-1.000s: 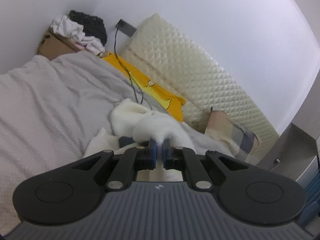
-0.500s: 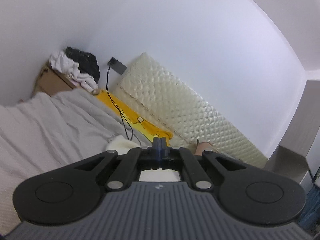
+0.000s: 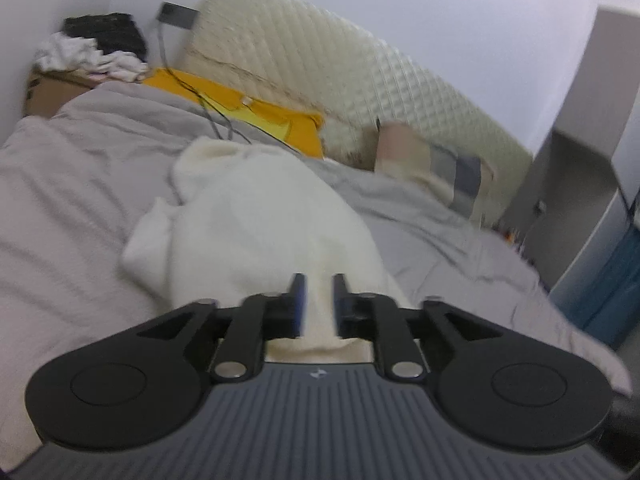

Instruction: Fold large clothes

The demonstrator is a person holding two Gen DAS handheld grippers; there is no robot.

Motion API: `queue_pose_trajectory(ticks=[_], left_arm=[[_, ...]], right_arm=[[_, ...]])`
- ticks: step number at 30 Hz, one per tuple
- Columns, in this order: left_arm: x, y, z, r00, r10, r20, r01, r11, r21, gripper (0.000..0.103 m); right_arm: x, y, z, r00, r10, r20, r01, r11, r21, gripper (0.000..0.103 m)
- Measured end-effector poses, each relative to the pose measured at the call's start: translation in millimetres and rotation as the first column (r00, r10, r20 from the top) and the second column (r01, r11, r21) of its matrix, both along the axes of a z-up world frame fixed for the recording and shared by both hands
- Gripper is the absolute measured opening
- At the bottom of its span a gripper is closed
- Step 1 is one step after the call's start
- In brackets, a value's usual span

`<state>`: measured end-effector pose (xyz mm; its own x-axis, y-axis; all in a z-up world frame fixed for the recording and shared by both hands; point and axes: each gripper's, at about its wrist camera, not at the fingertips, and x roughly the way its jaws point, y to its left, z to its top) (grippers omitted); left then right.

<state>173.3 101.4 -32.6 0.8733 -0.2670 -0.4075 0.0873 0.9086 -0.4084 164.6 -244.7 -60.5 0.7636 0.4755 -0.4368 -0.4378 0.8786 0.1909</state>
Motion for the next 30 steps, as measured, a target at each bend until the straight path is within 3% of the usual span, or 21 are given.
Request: queue_pose_trajectory(ticks=[1,3,4,6,10,14,17,20,23,26,28,30], left_arm=[[12.0,-6.6,2.4,1.000,-0.011,-0.003,0.011,1.000,0.018,0.036],[41.4,-19.5,6.1,0.999,-0.029,-0.019,0.029,0.999,0.036,0.058],[60.0,-26.4,7.7,0.998,-0.046,-0.034,0.047,0.998,0.037,0.059],[100.2,-38.9,8.9,0.995,-0.085,-0.060,0.086,0.996,0.026,0.060],[189.7,-56.4,8.7,0.994,-0.068,-0.089,0.079,0.988,0.133,0.069],[271.4,-51.0,4.6,0.998,0.015,-0.064,0.003,0.963,0.270,0.078],[331.0,-27.8,-9.2,0.993,0.095,-0.075,-0.066,0.945,0.320,0.078],[370.9,3.8,-24.7,0.985,0.141,-0.105,-0.106,0.952,0.286,0.078],[400.5,30.0,-40.2,0.984,0.129,-0.123,-0.101,0.971,0.215,0.078],[413.6,48.3,-58.4,0.981,0.070,-0.181,-0.055,0.995,0.089,0.077],[415.8,50.7,-63.7,0.983,0.024,-0.183,-0.013,0.998,0.060,0.064],[411.0,47.5,-62.6,0.982,0.000,-0.187,0.012,0.998,0.063,0.040]], right_arm=[[15.5,-4.3,3.6,1.000,-0.015,-0.028,0.015,1.000,0.009,0.014],[36.1,-11.3,6.0,0.997,-0.029,-0.074,0.031,0.999,0.022,0.060],[53.9,-16.4,7.8,0.996,-0.031,-0.087,0.035,0.999,0.037,0.063],[84.3,-21.2,8.7,0.994,-0.033,-0.103,0.038,0.998,0.046,0.063],[161.0,-32.6,3.6,0.990,-0.040,-0.135,0.054,0.994,0.100,0.063],[253.3,-36.8,-13.9,0.980,-0.087,-0.181,0.118,0.978,0.172,0.063],[319.0,-32.4,-31.8,0.968,-0.124,-0.218,0.173,0.959,0.223,0.074],[376.0,-23.3,-51.3,0.958,-0.141,-0.252,0.207,0.943,0.261,0.075],[419.8,-11.8,-70.2,0.948,-0.121,-0.295,0.209,0.934,0.289,0.079],[449.6,8.5,-85.9,0.938,-0.091,-0.333,0.183,0.950,0.254,0.080],[459.0,23.0,-91.0,0.938,-0.020,-0.345,0.117,0.957,0.265,0.078],[460.4,36.3,-92.7,0.934,0.023,-0.356,0.077,0.961,0.264,0.069]])
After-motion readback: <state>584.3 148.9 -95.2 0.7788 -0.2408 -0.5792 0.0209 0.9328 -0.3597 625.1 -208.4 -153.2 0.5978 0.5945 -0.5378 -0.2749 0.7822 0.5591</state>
